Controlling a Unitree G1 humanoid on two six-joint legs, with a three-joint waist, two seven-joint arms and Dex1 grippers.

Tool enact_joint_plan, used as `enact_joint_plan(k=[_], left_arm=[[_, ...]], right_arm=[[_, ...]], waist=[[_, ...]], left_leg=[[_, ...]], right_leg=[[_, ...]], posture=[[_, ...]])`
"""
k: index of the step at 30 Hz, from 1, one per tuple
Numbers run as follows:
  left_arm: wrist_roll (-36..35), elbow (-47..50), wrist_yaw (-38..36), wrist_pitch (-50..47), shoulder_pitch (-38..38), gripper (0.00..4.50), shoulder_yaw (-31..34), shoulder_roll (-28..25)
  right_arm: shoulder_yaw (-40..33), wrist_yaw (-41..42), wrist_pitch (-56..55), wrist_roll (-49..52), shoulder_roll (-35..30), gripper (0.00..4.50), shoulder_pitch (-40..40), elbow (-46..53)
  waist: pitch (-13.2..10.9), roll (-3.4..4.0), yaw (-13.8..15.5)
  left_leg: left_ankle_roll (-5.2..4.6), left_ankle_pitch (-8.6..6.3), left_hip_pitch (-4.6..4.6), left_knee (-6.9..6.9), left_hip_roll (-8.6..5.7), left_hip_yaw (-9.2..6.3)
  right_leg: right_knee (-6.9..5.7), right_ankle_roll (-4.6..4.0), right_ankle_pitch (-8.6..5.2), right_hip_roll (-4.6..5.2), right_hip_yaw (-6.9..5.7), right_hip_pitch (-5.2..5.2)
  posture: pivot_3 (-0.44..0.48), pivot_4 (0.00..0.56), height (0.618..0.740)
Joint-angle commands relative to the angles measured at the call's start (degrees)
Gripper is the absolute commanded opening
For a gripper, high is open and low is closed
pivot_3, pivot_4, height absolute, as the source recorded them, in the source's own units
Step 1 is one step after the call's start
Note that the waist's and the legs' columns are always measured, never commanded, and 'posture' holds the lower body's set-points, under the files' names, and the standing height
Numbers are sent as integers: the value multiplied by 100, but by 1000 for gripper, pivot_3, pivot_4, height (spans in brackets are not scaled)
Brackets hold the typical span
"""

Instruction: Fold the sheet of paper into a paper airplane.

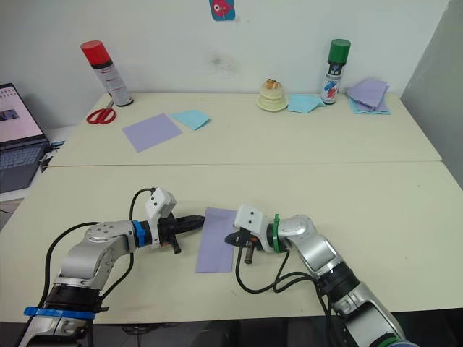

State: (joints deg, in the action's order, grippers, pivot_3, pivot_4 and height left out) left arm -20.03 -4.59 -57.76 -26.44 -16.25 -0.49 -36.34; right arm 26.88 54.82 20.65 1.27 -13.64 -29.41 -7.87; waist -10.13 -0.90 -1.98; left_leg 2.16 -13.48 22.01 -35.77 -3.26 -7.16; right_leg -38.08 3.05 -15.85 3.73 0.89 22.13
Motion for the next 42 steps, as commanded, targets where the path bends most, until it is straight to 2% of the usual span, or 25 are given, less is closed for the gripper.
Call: enact_joint_plan(k=[1,12,20,28,31,36,42], left_arm=[[-12,354,-114,-29,128,0,-26,-159],[-110,983,-114,-273,518,0,-50,-290],[-264,1189,-140,-523,271,0,2,-292],[-200,1081,-174,-509,-61,0,-270,-161],[-198,1060,-181,-507,-132,0,-325,-139],[-190,1046,-176,-477,-136,0,-369,-140],[-188,1081,-167,-480,-152,0,-408,-104]], right_arm=[[96,-49,113,-82,-7,19,71,-112],[107,-65,122,-79,42,19,67,-130],[110,-53,155,-72,39,19,66,-114],[-112,-27,420,123,-13,19,61,119],[-333,157,855,415,-215,587,80,471],[-903,111,2083,1113,-435,2318,16,1066],[-1784,-215,4313,2306,-180,2318,-213,1510]], waist=[[0,0,-2],[0,0,-4],[0,0,-4],[0,0,0],[-1,-1,11],[-3,-2,17],[-4,-2,11]], left_leg=[[0,0,0,0,0,0],[0,0,0,1,1,0],[0,0,0,1,1,0],[0,0,0,0,1,0],[0,0,6,-1,0,0],[0,0,48,-11,-4,-3],[0,0,57,-11,-2,-9]], right_leg=[[0,0,0,0,1,0],[0,0,0,0,2,4],[1,0,0,-1,1,2],[1,0,0,-2,1,-4],[1,0,0,-2,1,-5],[-1,0,1,2,-2,16],[0,0,1,1,-5,20]], posture=[[0,150,740],[0,150,740],[0,150,740],[0,150,740],[0,150,740],[0,150,740],[0,150,740]])
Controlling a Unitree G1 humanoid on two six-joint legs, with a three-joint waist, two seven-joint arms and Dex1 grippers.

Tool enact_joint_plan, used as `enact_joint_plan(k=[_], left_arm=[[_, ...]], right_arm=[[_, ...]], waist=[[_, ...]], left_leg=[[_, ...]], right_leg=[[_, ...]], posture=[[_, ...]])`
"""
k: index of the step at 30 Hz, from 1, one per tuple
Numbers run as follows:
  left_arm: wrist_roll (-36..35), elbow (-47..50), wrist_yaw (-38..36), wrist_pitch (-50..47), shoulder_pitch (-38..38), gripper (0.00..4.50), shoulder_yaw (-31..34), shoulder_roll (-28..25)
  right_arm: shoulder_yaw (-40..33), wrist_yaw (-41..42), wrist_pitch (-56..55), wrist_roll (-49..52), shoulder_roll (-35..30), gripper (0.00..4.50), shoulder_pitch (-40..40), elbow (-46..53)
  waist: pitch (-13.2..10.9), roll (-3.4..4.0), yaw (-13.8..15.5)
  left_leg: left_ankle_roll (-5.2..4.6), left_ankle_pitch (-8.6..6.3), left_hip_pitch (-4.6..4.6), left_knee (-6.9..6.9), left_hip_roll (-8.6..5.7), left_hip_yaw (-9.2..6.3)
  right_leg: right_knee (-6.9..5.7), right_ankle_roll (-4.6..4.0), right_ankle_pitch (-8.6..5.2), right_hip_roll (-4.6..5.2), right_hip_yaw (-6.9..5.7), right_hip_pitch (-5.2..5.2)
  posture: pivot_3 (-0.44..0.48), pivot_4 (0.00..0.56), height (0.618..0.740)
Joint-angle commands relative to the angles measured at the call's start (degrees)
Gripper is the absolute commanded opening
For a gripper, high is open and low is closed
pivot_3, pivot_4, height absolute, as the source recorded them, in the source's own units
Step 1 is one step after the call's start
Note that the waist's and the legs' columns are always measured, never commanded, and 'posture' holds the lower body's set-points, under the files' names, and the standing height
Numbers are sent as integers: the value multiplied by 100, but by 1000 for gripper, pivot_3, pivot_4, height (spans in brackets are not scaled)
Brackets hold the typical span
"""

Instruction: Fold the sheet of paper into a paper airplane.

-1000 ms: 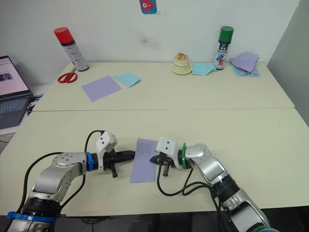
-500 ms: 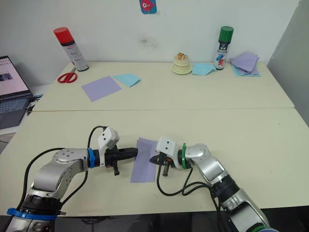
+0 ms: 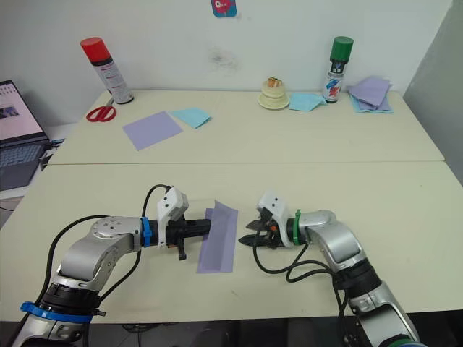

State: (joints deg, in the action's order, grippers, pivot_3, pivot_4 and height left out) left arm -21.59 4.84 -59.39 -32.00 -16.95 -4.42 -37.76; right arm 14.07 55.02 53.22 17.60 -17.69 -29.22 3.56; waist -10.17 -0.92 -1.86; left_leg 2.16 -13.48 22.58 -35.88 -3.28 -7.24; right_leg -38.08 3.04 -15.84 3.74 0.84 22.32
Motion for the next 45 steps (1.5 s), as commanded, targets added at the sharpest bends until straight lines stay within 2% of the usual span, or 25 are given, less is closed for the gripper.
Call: enact_joint_plan(k=[1,10,12,18,19,22,25,26,34,40,45], left_arm=[[-36,153,4,68,-101,0,-24,55],[-66,300,70,-2,-230,0,-99,187],[-62,295,76,0,-243,0,-106,199],[-36,250,102,48,-267,0,-151,234],[-31,247,107,56,-267,0,-160,240],[-29,250,119,64,-279,0,-189,263],[-20,223,119,75,-324,0,-228,309],[-15,213,126,76,-341,0,-243,332],[31,148,115,114,-409,0,-346,445],[42,167,80,120,-334,0,-373,403],[250,123,24,274,-121,0,-487,219]], right_arm=[[-654,-360,1366,820,324,2318,-284,372],[-1827,-1464,3220,1618,1225,2318,-685,341],[-1831,-1568,3253,1652,1203,2318,-707,359],[-1520,-1457,2336,1596,652,2318,-921,359],[-1517,-1382,2239,1668,570,2161,-994,396],[-1215,-1076,1861,1716,244,1437,-1166,646],[-766,-913,1446,1616,119,273,-1252,903],[-602,-899,1310,1563,114,61,-1243,976],[960,-630,-409,409,-475,61,-912,1005],[1306,-245,-1041,-56,-1066,61,-768,887],[1376,-87,-1261,-215,-1146,61,-646,753]], waist=[[-1,1,-1],[0,1,4],[0,1,3],[-1,2,-3],[-1,2,-8],[-1,2,-10],[-1,2,-13],[-1,2,-13],[-2,0,-4],[-4,-3,0],[-4,-3,-16]], left_leg=[[0,0,1,0,0,0],[0,0,7,-1,-4,0],[0,0,7,0,-4,0],[-1,0,9,-1,-6,2],[-1,0,9,-1,-6,3],[-1,0,9,-1,-4,3],[-1,0,10,-2,-3,2],[-1,0,10,-2,-2,2],[-1,0,15,-10,-6,1],[0,1,15,-11,-6,1],[0,0,14,-10,-1,0]], right_leg=[[0,0,0,0,1,0],[-1,-1,1,2,1,5],[-1,-1,1,2,-1,6],[-1,0,1,2,-1,6],[-2,0,0,2,-1,7],[-2,0,0,1,-2,6],[-1,0,0,0,-4,6],[-1,0,0,0,-3,7],[0,1,0,3,-6,6],[1,1,0,3,-7,5],[0,1,0,0,-5,6]], posture=[[0,150,740],[0,150,740],[0,150,740],[0,150,740],[0,150,740],[0,150,740],[0,150,740],[0,150,740],[0,150,740],[0,150,740],[0,150,740]])
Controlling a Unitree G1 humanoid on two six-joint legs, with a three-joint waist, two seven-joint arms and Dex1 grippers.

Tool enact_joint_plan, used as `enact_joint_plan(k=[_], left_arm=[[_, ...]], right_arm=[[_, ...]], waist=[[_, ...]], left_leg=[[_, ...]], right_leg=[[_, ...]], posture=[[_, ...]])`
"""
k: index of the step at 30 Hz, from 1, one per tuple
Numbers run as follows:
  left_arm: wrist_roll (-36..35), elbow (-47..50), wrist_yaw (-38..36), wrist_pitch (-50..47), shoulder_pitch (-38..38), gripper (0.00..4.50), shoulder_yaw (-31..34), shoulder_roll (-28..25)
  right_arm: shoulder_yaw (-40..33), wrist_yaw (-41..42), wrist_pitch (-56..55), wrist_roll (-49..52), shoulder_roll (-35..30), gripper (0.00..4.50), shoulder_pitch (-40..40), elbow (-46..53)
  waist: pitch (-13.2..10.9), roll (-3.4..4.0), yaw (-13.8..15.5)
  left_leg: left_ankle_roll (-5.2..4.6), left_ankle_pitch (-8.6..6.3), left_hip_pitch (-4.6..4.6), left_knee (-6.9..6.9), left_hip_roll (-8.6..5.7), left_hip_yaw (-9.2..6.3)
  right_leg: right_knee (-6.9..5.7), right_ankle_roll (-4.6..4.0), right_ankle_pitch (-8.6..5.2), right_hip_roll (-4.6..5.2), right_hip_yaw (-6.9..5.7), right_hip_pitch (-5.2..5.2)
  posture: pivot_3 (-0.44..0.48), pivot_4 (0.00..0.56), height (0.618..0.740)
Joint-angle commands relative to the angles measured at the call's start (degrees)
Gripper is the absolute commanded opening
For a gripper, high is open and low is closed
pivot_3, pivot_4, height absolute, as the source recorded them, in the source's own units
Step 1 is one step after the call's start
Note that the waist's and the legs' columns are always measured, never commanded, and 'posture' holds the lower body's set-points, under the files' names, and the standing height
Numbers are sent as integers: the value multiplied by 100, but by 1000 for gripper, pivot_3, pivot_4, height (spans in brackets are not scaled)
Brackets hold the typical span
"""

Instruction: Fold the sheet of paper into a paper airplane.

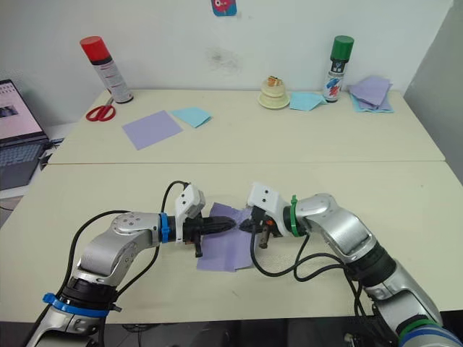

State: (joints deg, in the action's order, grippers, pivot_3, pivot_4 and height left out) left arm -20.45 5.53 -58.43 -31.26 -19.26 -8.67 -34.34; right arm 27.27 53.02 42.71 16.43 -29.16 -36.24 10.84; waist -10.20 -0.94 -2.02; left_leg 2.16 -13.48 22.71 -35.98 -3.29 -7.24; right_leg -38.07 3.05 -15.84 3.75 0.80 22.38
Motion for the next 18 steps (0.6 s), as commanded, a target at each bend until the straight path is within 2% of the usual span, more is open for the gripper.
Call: enact_joint_plan(k=[1,18], left_arm=[[175,41,-75,244,157,0,-79,-145],[634,-423,-94,846,389,0,-107,-140]], right_arm=[[82,123,-256,-140,0,61,91,-8],[299,75,-879,-759,330,61,558,-684]], waist=[[0,0,3],[0,-1,16]], left_leg=[[0,0,0,0,0,0],[0,0,-1,-3,-2,-1]], right_leg=[[0,0,0,0,0,0],[-2,0,0,3,-2,-3]], posture=[[0,150,740],[0,150,740]])
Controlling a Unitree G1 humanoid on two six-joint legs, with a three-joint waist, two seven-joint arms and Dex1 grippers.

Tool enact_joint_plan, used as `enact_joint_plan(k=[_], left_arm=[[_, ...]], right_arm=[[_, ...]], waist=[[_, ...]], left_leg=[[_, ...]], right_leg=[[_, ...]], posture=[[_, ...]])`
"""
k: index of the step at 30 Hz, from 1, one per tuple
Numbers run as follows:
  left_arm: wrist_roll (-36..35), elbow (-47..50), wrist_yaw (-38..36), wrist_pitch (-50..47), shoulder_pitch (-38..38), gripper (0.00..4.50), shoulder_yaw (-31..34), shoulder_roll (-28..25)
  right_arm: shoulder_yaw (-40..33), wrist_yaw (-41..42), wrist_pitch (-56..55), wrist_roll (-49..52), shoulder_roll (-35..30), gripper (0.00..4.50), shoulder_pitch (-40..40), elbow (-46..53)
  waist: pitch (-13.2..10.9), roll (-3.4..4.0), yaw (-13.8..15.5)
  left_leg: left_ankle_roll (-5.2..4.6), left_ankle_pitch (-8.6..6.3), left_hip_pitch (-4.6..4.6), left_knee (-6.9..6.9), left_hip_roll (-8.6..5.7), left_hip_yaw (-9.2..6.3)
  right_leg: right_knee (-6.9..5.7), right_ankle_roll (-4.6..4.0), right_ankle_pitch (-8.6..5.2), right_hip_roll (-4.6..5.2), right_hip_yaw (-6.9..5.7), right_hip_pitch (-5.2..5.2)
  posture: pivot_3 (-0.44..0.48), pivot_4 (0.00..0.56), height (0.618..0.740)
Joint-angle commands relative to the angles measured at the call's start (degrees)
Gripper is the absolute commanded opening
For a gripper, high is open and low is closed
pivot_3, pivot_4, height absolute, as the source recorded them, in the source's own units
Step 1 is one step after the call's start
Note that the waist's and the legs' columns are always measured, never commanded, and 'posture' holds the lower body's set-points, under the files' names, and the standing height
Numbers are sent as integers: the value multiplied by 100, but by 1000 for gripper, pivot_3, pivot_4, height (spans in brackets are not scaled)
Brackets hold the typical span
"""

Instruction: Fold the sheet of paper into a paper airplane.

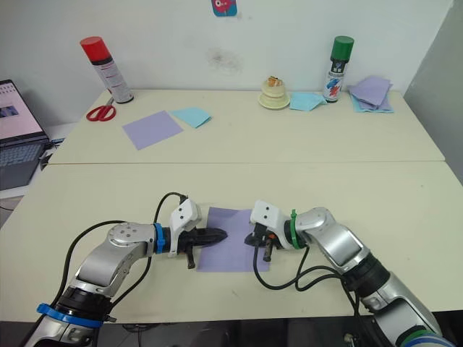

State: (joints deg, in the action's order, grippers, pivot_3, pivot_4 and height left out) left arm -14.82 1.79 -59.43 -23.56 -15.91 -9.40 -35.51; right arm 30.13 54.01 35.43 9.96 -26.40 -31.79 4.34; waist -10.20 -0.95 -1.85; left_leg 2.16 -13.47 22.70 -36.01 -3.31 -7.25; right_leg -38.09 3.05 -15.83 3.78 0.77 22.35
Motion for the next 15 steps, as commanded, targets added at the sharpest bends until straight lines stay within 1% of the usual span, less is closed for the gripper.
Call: enact_joint_plan(k=[1,4,8,9,12,15], left_arm=[[72,-59,16,78,59,0,-35,-9],[83,-80,41,83,81,0,-39,10],[135,-424,325,176,-31,0,94,177],[109,-595,457,198,-126,0,194,271],[-263,-1004,859,-93,-382,0,722,601],[-448,-1116,948,-218,-425,0,996,660]], right_arm=[[25,-52,-234,-174,64,61,148,-90],[-64,-131,-348,-217,143,61,223,-189],[-286,-326,-590,-243,394,61,291,-445],[-300,-342,-630,-279,424,61,300,-521],[-316,-328,-679,-320,443,61,388,-591],[-315,-328,-659,-323,439,61,496,-548]], waist=[[1,0,1],[2,0,-1],[4,2,1],[4,1,5],[5,-1,7],[6,-1,-8]], left_leg=[[0,0,-1,0,0,0],[0,0,-8,0,0,1],[0,0,-21,1,2,1],[0,0,-22,1,2,1],[2,3,-25,-4,2,-1],[3,3,-25,-5,2,0]], right_leg=[[0,0,0,0,0,-1],[-1,0,0,0,2,-5],[-4,0,0,-4,2,-13],[-6,0,0,-4,2,-14],[-6,3,3,-6,-1,-19],[-10,4,5,-7,3,-16]], posture=[[0,150,740],[0,150,740],[0,150,740],[0,150,740],[0,150,740],[0,150,740]])
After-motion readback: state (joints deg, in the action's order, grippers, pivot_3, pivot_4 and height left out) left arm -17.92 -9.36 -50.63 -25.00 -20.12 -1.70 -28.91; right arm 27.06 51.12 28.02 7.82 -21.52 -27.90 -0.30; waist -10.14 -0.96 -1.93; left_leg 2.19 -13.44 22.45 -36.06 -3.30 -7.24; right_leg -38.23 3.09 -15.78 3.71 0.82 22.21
